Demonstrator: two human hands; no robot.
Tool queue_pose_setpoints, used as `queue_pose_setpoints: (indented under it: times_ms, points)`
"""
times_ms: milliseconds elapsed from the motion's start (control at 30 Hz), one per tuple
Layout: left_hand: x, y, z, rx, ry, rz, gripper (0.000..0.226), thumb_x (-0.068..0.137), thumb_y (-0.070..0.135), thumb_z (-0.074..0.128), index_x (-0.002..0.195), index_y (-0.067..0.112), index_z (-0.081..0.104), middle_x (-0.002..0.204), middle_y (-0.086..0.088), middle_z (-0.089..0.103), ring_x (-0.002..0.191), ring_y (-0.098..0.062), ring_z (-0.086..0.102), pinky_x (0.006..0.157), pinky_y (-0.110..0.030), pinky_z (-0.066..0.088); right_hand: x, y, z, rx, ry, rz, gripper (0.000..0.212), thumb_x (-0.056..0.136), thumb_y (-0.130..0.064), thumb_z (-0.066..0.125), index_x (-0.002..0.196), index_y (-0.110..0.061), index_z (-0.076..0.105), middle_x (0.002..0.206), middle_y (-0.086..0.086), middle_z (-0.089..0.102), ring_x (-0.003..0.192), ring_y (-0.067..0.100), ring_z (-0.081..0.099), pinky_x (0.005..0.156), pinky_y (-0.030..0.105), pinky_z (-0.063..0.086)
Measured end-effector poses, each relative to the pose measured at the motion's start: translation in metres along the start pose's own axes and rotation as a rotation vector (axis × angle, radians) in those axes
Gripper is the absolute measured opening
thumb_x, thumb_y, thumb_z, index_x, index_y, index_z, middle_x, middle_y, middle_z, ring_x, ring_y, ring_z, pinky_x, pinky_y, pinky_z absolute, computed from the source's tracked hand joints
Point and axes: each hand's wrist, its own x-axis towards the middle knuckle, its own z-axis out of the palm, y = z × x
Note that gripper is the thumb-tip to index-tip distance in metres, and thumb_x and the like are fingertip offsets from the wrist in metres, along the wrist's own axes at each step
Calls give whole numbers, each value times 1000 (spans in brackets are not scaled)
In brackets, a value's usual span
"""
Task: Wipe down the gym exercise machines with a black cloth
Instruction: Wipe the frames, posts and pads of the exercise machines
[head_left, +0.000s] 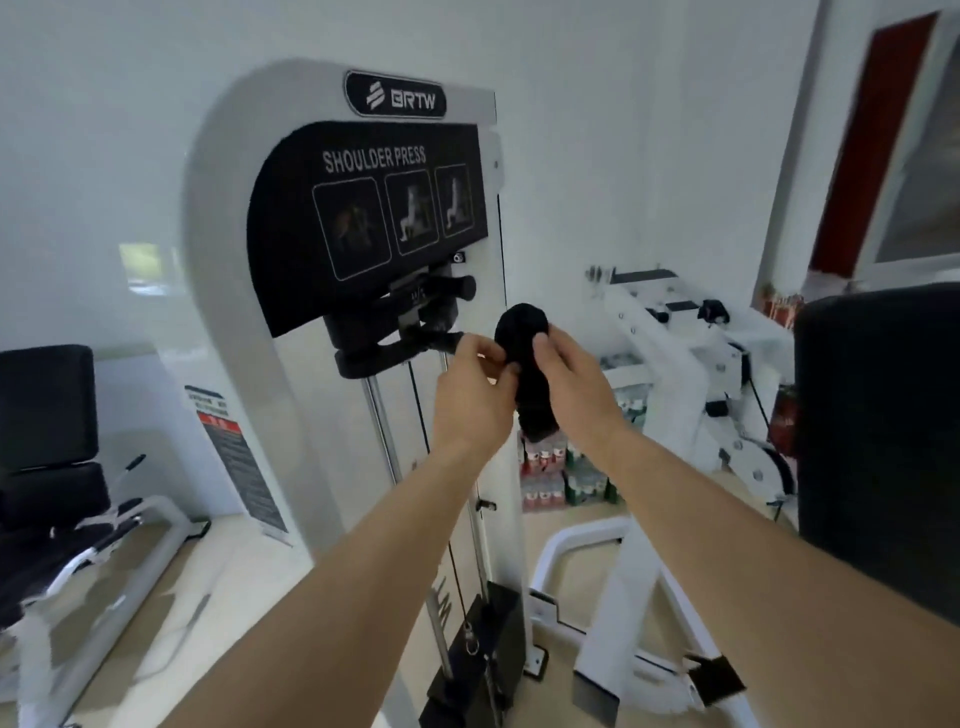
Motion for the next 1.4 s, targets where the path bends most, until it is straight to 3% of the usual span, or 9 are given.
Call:
queue_pose_setpoints:
  times_ms: [200,533,633,733,867,967,1100,1267,1400]
  points:
    - [106,33,20,203,-202,218,19,92,16,58,104,27,68,97,13,72,86,-12,69,84,-38,58,99,-8,-22,2,189,-24,20,101,-23,54,96,-38,66,92,-11,70,88,9,67,74,24,51]
    - [263,72,13,652,-19,353,21,98,30,49,107,33,67,99,13,69,88,-15,67,80,-40,58,316,-20,-18,64,150,-211,27,99,-18,50,120,-22,67,90,4,71,73,15,66,62,19,52]
    - [304,85,9,687,66,409,21,97,26,49,102,31,68,96,10,70,86,-16,66,79,-40,57,390,-43,9,-14,119,-381,40,102,-20,44,140,-21,55,128,4,63,114,16,60,89,19,47]
    - [332,91,16,705,114,500,18,97,20,50,102,23,68,97,4,68,87,-19,64,81,-42,55,440,-43,41,-92,93,-505,53,106,-29,32,157,-29,21,166,1,15,149,13,19,109,27,31]
    - [350,84,33,824,172,607,17,99,19,49,104,17,65,99,1,64,85,-23,63,77,-44,54,450,1,53,-66,147,-575,54,107,-32,35,158,-34,16,166,-12,10,133,-25,16,96,9,38]
    - [358,81,37,878,220,627,18,100,20,49,106,18,66,101,1,65,84,-24,63,75,-45,54,426,36,54,15,108,-587,51,106,-38,28,156,-34,22,163,-11,22,136,-4,38,88,5,35]
    - [356,83,38,832,250,631,17,99,19,51,105,18,66,100,2,65,85,-23,63,77,-44,53,426,36,53,-51,80,-656,51,107,-35,27,157,-32,19,166,-8,8,146,8,29,83,-3,33]
    - [355,85,37,842,220,615,14,98,19,53,101,17,66,95,1,63,82,-20,60,78,-42,53,459,-14,47,-106,125,-765,64,103,-31,45,158,-27,13,167,-2,-1,145,9,28,88,34,54]
    - [353,83,35,911,134,588,15,98,24,52,102,23,66,97,6,62,84,-17,61,78,-41,54,421,37,57,-37,108,-700,54,107,-38,29,158,-32,13,167,-9,1,141,0,30,84,2,41]
